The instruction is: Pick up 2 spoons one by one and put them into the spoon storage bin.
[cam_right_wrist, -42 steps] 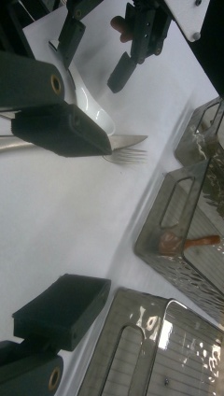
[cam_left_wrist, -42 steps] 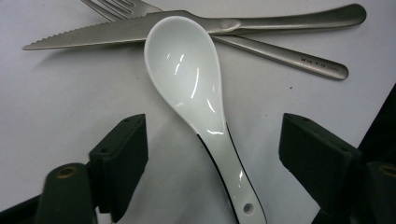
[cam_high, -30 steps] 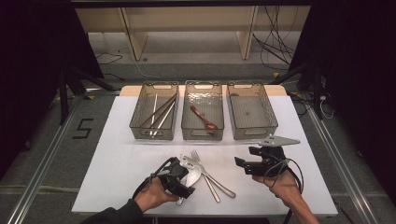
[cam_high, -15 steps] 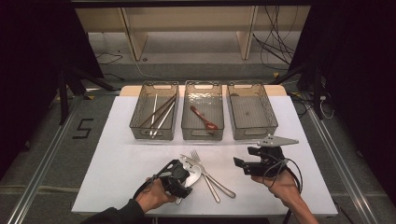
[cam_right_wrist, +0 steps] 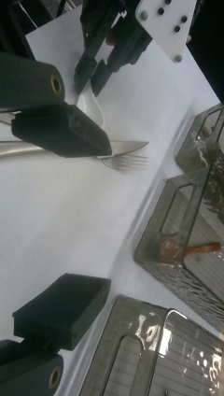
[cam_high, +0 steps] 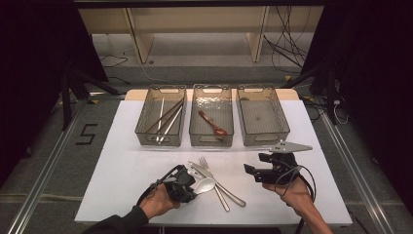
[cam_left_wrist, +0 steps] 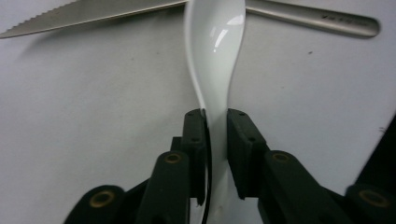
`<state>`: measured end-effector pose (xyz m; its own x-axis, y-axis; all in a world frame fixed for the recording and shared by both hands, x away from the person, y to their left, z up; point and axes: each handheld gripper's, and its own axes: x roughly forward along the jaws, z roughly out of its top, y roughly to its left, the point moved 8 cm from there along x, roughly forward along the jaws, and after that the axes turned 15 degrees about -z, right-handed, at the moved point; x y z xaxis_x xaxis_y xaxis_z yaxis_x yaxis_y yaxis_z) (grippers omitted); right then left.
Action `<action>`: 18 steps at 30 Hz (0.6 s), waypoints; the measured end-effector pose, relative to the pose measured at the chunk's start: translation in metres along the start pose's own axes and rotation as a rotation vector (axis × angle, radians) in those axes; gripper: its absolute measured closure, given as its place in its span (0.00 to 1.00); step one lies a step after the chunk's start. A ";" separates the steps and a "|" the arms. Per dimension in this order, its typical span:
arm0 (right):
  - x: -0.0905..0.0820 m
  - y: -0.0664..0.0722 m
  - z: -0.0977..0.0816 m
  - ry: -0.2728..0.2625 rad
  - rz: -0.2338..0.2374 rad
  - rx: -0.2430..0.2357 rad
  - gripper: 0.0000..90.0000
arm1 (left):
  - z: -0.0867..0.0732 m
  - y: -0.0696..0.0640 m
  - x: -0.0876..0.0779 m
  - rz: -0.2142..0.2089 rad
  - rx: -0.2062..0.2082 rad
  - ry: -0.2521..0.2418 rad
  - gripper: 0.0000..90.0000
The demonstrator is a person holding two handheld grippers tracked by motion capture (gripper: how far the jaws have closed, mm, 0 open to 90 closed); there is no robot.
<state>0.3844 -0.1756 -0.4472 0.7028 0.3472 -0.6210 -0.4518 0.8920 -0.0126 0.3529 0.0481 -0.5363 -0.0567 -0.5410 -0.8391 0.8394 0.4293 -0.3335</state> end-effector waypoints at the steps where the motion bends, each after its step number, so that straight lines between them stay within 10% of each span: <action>1: 0.000 0.000 0.000 0.000 0.000 0.000 0.35 | 0.000 -0.001 0.000 0.001 0.000 0.005 0.94; 18: 0.000 0.000 0.000 0.000 0.003 0.000 0.35 | 0.005 0.004 -0.018 -0.013 0.002 -0.067 0.95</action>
<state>0.3843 -0.1756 -0.4471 0.7017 0.3496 -0.6209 -0.4538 0.8910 -0.0111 0.3597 0.0553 -0.5205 -0.0318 -0.5936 -0.8041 0.8397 0.4204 -0.3436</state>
